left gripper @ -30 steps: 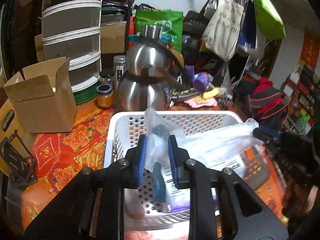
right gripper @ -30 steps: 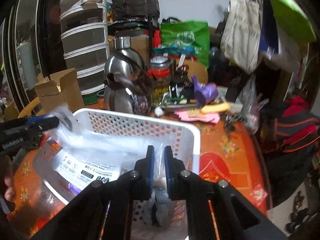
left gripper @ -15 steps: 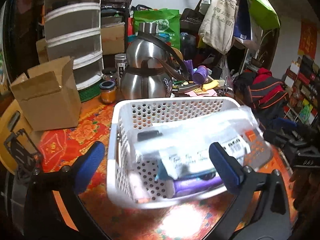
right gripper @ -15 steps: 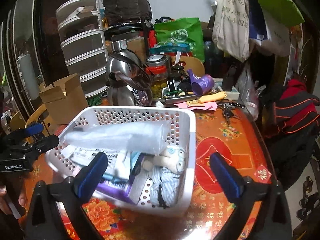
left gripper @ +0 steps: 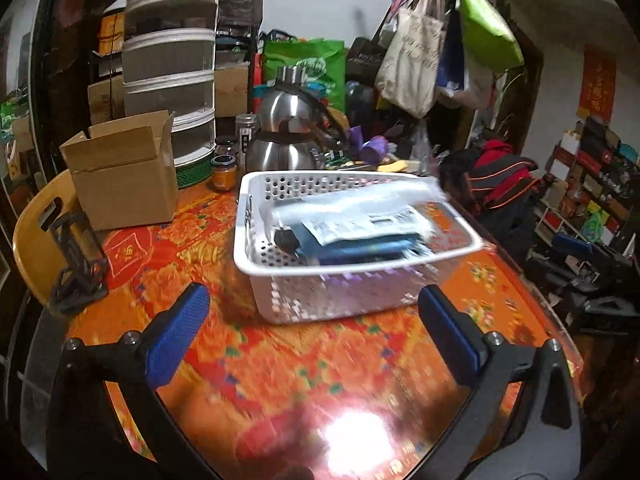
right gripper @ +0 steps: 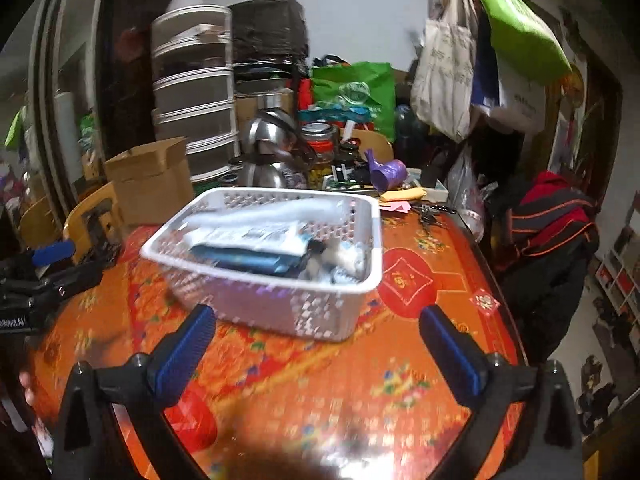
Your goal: Organize soft objects
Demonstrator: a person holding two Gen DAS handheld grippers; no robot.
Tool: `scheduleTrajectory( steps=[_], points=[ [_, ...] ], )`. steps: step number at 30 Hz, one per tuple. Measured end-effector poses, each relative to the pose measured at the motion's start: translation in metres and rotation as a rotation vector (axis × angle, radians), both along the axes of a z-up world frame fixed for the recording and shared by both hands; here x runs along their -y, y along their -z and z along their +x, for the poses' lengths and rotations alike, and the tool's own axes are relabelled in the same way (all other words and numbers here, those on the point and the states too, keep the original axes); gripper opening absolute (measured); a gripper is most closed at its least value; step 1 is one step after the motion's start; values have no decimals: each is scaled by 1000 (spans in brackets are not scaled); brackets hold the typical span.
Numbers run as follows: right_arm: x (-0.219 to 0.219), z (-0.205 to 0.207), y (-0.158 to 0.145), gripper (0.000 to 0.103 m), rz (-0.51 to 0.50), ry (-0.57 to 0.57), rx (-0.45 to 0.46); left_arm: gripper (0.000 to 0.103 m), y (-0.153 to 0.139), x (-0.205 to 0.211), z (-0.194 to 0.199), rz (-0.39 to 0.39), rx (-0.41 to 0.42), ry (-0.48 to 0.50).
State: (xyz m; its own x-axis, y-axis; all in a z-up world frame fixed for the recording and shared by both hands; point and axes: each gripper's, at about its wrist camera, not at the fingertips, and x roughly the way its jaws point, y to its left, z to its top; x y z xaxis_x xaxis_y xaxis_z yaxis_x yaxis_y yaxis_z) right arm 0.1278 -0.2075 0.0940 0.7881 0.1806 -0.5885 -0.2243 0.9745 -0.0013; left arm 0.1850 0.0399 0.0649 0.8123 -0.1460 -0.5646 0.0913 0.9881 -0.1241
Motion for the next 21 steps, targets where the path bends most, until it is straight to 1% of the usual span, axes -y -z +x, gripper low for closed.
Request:
scheduleTrajectory(
  steps=[2,5,6,8,10,12,13,15,18,20,21],
  points=[
    [-5,-27,-3,102,8,-27,22,103,-3,1,-29,-8,14,-8],
    [-12,-60,-4,102,-16,-30,28,103,-8,-1,-74,-25,36,-28],
    [-11,-71,-4,102,-7,-30,36,103,-9,-1,-86,-27,41,-28],
    [-7,-89,-5,102,20,-35,47,103,-12,2,-117,-6,73,-34],
    [-4,-102,-9,102,51,-40,59,103,-15,2,-144,8,110,-61],
    [-4,-115,-15,102,58,-27,92,103,-17,4,-165,3,122,-72],
    [-5,-121,-18,102,50,-13,112,103,-18,5,-172,4,122,-73],
    [-7,-123,-22,102,47,-8,121,103,-19,9,-179,14,109,-71],
    [-10,-124,-23,102,45,-16,114,103,-21,15,-185,26,106,-53],
    [-11,-119,-22,102,36,-12,109,103,-22,17,-188,39,120,-63],
    [-11,-117,-20,102,37,-8,104,103,-23,18,-183,43,117,-66]
  ],
)
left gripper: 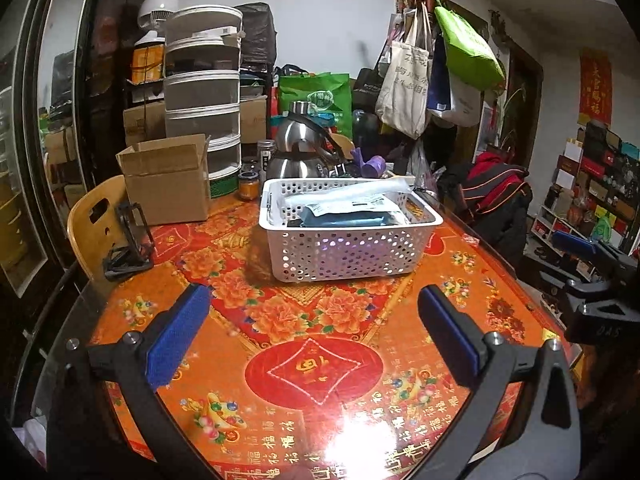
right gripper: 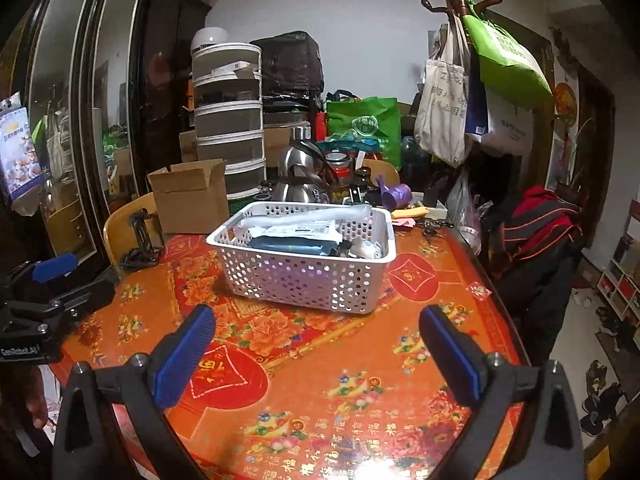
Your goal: Organize soft objects
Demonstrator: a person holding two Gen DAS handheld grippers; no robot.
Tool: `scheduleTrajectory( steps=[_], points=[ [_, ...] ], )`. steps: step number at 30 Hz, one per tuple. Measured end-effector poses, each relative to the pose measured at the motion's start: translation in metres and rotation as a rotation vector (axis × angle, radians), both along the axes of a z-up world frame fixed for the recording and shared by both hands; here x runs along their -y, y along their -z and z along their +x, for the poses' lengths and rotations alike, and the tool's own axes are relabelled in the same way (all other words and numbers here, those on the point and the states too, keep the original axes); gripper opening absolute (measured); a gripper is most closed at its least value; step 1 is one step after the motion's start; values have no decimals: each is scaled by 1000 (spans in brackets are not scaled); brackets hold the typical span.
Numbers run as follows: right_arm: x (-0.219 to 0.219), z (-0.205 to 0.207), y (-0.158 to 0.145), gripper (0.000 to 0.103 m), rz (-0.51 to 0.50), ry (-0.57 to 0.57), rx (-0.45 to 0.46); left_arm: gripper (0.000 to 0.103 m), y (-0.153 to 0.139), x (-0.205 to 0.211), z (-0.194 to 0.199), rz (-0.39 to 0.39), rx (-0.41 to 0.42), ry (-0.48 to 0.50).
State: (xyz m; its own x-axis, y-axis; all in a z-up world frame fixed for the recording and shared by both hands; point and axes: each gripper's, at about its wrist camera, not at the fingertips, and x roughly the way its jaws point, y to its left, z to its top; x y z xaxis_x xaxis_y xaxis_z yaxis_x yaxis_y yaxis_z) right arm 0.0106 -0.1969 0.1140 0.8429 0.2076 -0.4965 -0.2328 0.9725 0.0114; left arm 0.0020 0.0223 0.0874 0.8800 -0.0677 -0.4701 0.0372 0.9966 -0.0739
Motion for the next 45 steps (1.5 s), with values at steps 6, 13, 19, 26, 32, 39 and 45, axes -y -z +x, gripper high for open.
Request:
scheduleTrajectory(
  steps=[6,13,19,26,32,39,45],
  points=[
    [1,9,7,102,17,-2,-23,103,0,-2,10,-3,-12,-8],
    [-1,10,9,102,8,-3,-24,103,1,-1,14,-1,-18,-3],
    [0,10,11,102,16,-2,-30,103,4,0,19,3,-25,9],
    [1,10,12,102,13,-2,-30,103,5,1,20,-2,-29,8],
    [0,9,14,102,12,-3,-34,103,6,1,21,-2,-32,10],
    [1,8,16,102,16,-3,-36,103,8,2,22,-2,-38,17],
    [0,7,16,102,12,-5,-35,103,9,3,22,-2,-39,20]
  ],
)
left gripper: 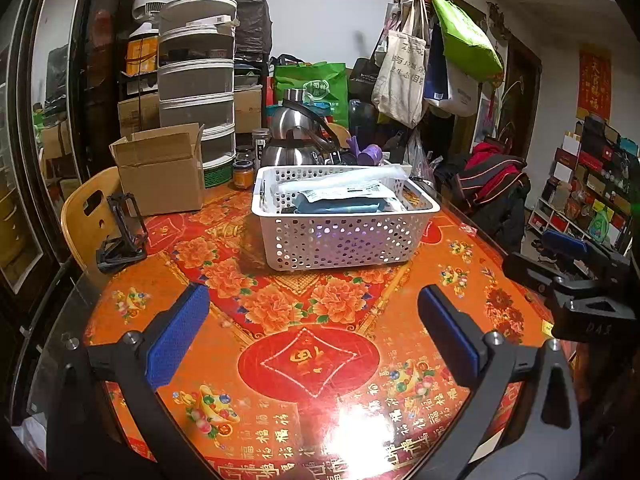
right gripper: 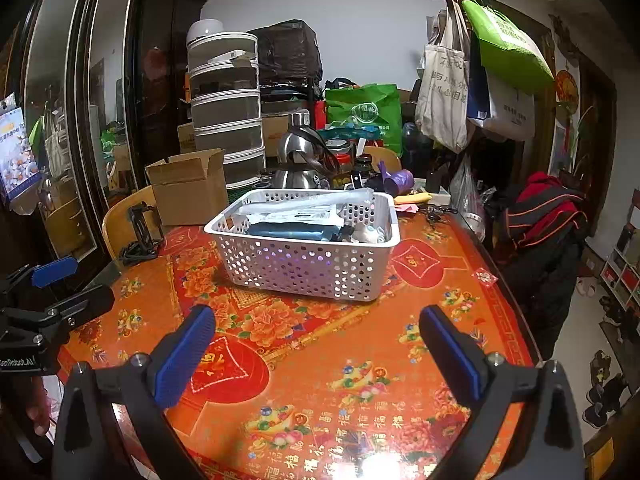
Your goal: Organize soft objects
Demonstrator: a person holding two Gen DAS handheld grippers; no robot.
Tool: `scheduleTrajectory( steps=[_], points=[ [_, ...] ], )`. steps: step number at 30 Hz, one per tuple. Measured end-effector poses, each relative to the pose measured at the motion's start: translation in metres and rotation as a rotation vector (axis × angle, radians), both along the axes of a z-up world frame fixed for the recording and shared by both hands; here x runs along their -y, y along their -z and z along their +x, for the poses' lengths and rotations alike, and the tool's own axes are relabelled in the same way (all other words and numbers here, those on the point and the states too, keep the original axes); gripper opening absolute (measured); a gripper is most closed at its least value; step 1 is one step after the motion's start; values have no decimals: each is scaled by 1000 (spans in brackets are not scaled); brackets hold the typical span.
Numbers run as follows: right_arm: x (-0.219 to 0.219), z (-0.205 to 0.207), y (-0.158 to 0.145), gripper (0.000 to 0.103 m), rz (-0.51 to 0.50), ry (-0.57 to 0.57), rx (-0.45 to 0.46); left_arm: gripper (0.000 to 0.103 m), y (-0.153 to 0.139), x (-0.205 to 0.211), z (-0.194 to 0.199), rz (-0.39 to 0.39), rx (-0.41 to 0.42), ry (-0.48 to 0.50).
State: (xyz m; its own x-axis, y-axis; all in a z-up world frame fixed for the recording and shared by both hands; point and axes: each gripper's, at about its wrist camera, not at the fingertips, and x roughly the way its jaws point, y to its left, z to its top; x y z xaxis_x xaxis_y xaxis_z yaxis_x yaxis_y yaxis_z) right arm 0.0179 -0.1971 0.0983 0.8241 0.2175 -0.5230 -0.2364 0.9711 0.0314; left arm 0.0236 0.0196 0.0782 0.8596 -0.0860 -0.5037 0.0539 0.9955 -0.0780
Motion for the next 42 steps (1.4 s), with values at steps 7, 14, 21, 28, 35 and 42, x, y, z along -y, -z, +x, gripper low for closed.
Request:
scheduleTrajectory(
  steps=[7,14,21,28,35,42],
  points=[
    [0,1,0,102,4,5,-5,103,2,0,0,-2,-4,1],
    [0,1,1,102,2,4,-5,103,6,0,0,-2,-8,7],
    [0,1,0,102,2,4,-5,103,8,0,1,0,-13,9],
    [2,1,5,102,0,10,-14,103,14,-1,2,3,-19,22],
    [2,0,6,102,1,8,-16,103,13,-2,3,1,-22,29],
    [1,0,5,102,4,7,-19,103,12,-1,3,9,-21,30]
  ],
)
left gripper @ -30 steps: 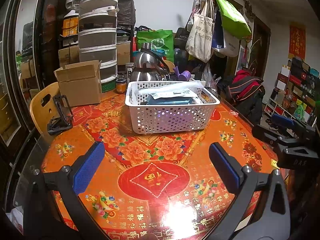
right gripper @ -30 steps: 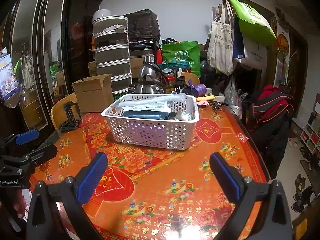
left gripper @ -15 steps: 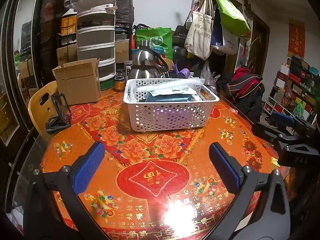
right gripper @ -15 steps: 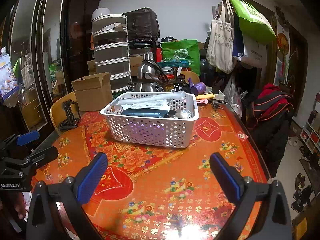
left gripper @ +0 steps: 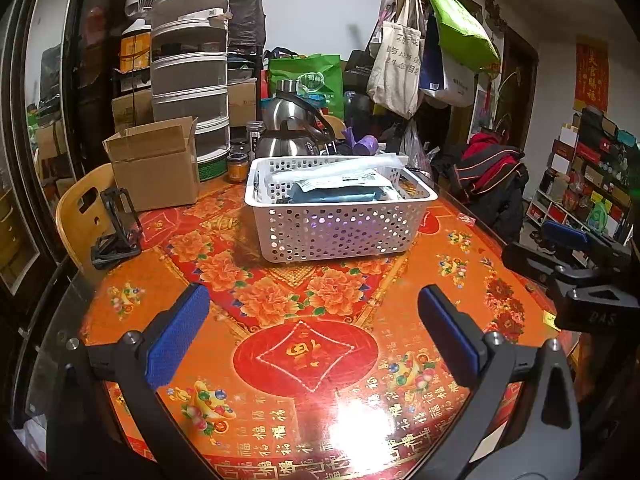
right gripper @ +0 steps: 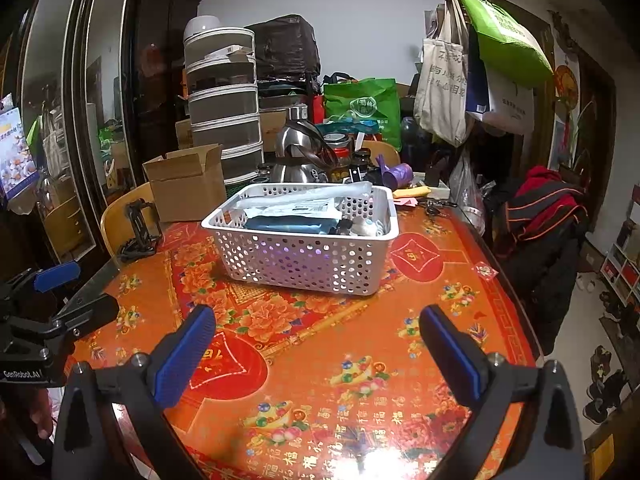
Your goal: Organize soft objects
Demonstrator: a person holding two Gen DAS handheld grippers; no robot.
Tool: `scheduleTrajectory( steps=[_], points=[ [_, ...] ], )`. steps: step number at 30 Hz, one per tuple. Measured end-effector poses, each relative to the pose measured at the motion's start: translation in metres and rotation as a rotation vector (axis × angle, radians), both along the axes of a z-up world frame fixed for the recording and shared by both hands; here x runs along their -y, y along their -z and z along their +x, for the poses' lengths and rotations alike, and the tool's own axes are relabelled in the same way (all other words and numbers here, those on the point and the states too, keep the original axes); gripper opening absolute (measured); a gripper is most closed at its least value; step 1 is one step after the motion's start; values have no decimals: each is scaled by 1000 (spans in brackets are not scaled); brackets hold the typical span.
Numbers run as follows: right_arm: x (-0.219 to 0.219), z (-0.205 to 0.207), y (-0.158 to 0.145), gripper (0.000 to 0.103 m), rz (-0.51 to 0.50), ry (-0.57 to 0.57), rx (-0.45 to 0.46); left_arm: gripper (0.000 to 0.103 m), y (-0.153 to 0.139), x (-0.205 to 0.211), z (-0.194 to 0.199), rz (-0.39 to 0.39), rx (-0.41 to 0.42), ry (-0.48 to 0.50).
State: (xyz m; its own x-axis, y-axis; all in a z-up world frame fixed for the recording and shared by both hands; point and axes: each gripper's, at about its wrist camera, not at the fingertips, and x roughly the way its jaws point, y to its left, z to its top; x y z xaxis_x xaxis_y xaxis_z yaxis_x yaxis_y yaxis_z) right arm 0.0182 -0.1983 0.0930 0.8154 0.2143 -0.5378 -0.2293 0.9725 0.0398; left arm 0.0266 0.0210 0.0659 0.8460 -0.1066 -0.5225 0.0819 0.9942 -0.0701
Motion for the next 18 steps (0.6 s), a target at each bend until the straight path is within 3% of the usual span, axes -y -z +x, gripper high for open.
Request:
scheduleTrajectory(
  steps=[18],
  points=[
    [-1,-1,0,102,2,0,-7,103,2,-1,1,-5,-9,7]
  ],
)
